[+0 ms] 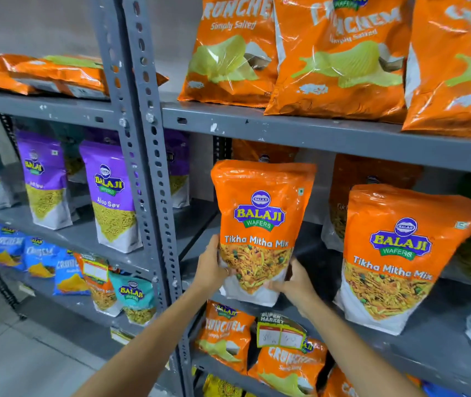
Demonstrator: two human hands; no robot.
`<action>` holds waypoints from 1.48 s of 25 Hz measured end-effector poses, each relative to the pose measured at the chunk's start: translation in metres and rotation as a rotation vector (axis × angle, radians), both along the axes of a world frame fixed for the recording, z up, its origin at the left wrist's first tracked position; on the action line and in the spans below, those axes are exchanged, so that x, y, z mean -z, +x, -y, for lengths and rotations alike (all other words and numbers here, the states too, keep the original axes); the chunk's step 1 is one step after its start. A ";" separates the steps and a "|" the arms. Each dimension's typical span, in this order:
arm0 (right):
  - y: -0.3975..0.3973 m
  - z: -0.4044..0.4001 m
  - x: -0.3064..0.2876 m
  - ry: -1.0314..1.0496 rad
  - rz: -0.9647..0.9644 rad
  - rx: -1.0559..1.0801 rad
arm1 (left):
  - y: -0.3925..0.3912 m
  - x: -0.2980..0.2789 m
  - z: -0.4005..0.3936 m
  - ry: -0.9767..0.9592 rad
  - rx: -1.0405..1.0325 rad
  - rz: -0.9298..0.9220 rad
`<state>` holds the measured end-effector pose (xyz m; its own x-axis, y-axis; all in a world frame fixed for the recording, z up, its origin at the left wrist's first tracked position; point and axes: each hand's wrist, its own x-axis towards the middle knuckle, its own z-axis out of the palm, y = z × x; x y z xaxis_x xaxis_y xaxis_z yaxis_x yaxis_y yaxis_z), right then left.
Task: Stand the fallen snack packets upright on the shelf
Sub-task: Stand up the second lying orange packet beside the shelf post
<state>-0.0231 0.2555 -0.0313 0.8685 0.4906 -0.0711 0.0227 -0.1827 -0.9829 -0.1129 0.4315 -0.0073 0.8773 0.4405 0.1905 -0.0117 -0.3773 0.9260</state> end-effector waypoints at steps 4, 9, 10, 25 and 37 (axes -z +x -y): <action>0.005 -0.013 0.016 -0.011 0.045 0.071 | 0.015 0.025 -0.016 -0.048 0.021 -0.001; 0.008 -0.024 0.031 -0.008 0.156 0.084 | 0.030 0.061 -0.027 -0.104 -0.062 -0.148; 0.010 -0.026 0.033 -0.006 0.165 0.094 | 0.034 0.064 -0.029 -0.114 -0.070 -0.157; 0.018 -0.040 0.047 0.053 0.109 0.199 | 0.048 0.068 -0.020 -0.239 -0.180 -0.094; 0.001 0.191 0.044 -0.155 0.555 1.190 | 0.073 0.071 0.175 0.077 0.017 0.065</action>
